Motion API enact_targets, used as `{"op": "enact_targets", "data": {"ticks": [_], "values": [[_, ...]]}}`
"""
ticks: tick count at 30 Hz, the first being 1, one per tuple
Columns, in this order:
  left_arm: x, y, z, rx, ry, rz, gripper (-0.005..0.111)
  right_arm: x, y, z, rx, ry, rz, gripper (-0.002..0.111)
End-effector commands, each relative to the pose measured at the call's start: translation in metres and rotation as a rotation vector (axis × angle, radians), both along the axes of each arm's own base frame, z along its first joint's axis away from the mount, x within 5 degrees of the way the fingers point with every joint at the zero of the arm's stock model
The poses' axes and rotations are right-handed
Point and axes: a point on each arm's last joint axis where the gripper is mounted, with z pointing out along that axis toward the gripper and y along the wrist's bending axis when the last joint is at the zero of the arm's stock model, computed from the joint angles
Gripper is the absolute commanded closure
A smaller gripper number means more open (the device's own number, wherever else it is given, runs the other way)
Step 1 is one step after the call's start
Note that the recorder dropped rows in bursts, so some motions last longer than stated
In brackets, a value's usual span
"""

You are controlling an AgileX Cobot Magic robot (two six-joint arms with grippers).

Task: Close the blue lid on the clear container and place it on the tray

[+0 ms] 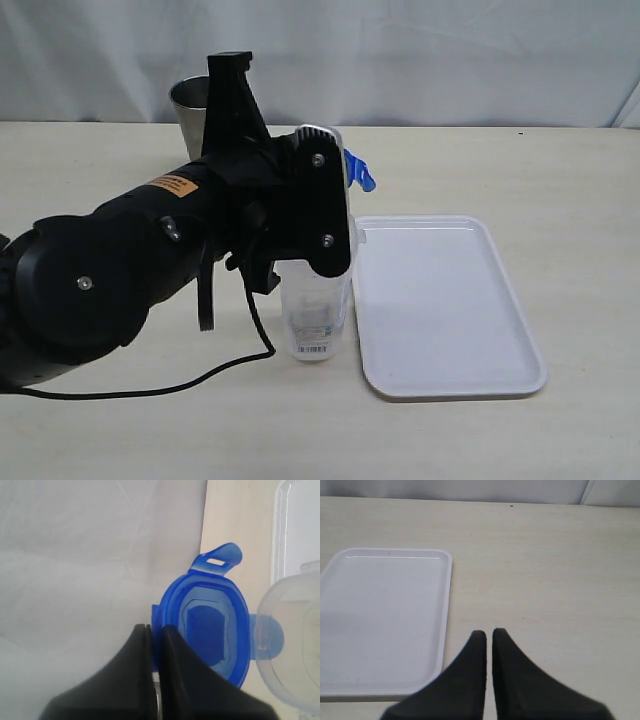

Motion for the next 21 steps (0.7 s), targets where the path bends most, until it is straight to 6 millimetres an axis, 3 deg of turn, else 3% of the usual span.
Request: {"op": "enact_targets", "data": {"ticks": [1, 16, 21], "values": [[-0.0021, -0.0005, 0.0031, 0.03, -0.035, -0.027, 0.107, 0.0004, 0.0002, -0.0002, -0.003, -0.006, 0.005, 0.104], [-0.0022, 0.0, 0.0031, 0.021, -0.03, -0.015, 0.107, 0.0004, 0.0002, -0.0002, -0.003, -0.006, 0.005, 0.104], [-0.0108, -0.006, 0.0055, 0.007, -0.053, -0.019, 0.107, 0.0004, 0.0002, -0.0002, -0.003, -0.006, 0.005, 0.104]]}}
